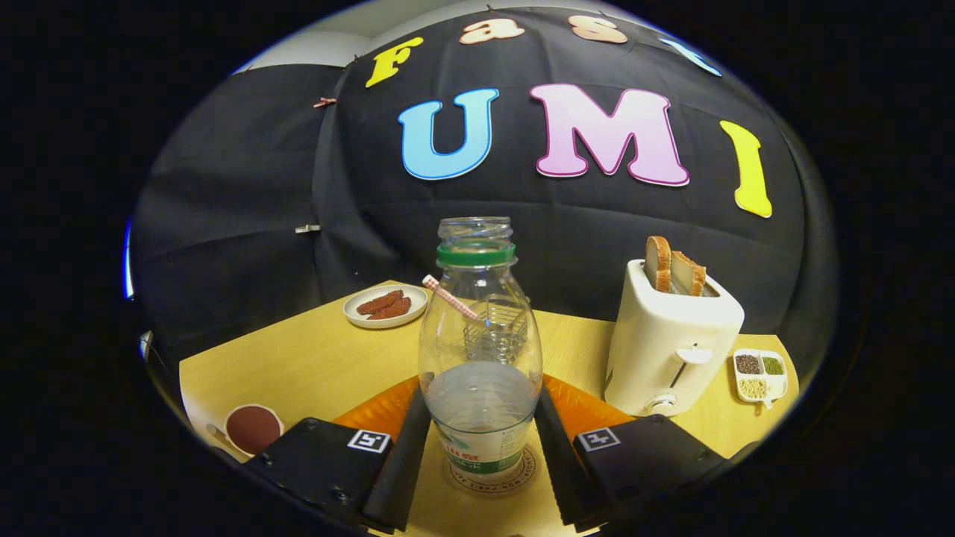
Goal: Take the bottle from table, then pour the juice into the cup, finally place the bottle on the coaster
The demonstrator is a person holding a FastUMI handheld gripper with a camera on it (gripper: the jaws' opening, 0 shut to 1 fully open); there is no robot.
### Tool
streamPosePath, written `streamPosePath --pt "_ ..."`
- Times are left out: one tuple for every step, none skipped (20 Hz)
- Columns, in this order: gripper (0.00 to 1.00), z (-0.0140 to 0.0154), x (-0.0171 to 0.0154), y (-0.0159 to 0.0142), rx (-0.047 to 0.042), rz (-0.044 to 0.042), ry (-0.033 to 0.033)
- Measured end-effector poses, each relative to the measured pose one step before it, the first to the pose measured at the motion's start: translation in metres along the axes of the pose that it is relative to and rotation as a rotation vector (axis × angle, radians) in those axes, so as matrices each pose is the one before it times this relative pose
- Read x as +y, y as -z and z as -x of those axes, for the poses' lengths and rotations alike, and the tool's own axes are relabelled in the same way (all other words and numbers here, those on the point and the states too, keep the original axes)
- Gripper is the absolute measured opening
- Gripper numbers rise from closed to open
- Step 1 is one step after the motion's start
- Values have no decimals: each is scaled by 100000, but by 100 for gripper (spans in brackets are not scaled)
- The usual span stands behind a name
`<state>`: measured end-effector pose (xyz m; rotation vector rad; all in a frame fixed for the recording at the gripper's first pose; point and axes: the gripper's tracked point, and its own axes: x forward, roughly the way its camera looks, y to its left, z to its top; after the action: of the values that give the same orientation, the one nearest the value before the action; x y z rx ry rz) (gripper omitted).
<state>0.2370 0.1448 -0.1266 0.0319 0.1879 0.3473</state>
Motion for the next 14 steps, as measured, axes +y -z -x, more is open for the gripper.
streamPosePath --pt "75 -173 -226 349 748 -522 757" --pt "75 -97 -183 304 643 -409 810" --pt "76 -12 -134 65 133 -286 383" --pt "76 -66 -183 44 -27 106 441" --pt "76 23 -89 344 457 280 67" --pt "76 144 116 -47 -667 354 -619" --pt "78 -38 83 -72 -492 1311 -218" --pt "77 105 154 114 40 1047 -432" --pt "78 9 16 30 143 927 31" --pt "78 45 -6 258 1075 124 -228" --pt "78 43 166 188 506 -590 -389" --pt "79 148 6 -110 268 -364 131" --pt "81 185 -25 -325 -682 562 94" --pt "91 -222 -8 -168 -958 1227 164"
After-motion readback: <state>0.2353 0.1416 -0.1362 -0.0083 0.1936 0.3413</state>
